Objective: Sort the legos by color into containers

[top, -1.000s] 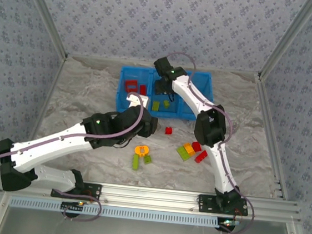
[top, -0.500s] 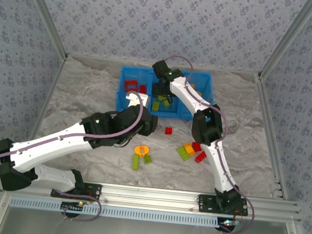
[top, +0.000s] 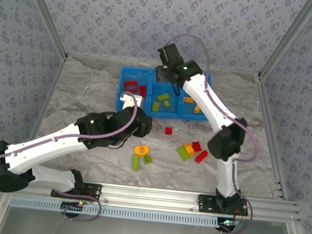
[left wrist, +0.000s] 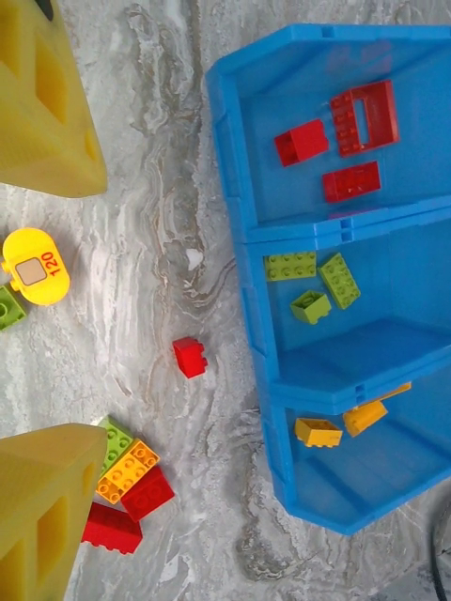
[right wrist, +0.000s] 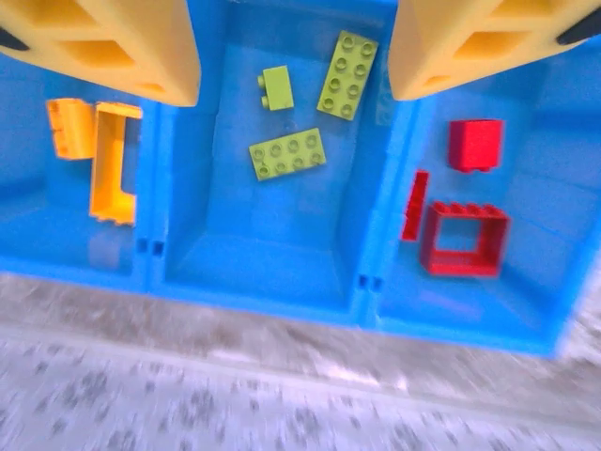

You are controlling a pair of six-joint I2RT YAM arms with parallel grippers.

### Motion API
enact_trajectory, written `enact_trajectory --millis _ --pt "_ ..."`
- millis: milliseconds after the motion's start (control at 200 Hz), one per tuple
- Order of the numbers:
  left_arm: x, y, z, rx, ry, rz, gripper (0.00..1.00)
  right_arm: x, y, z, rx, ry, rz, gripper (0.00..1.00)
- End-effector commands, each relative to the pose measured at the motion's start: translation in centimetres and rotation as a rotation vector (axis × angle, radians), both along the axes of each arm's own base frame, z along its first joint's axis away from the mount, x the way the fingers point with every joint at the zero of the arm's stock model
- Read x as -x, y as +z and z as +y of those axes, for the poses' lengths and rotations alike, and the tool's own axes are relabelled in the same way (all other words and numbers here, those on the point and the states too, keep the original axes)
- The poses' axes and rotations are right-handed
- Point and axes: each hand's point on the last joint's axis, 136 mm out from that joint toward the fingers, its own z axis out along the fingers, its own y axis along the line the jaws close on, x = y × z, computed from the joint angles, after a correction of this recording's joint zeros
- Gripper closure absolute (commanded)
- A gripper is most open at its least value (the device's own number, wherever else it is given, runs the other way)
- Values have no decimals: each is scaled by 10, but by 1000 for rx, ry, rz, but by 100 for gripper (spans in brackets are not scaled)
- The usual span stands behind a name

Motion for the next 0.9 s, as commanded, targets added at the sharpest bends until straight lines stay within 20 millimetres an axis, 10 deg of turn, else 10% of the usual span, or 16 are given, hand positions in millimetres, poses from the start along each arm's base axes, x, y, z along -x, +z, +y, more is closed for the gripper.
enact_trajectory --millis 0,145,480,685,894 --pt "6 -12 6 -7 3 62 34 28 31 -16 13 -7 -91 46" --pt "1 -37 -19 -11 -44 145 34 96 45 -26 -50 62 -181 48" --pt "-26 -115 -83 -59 -52 338 26 285 -17 -74 -152 322 -147 40" --pt "-45 -173 -108 -139 -16 441 21 330 -27 -85 -189 425 -158 32" --pt "-70 -211 -120 -172 -2 487 20 336 -23 -77 -152 456 -223 27"
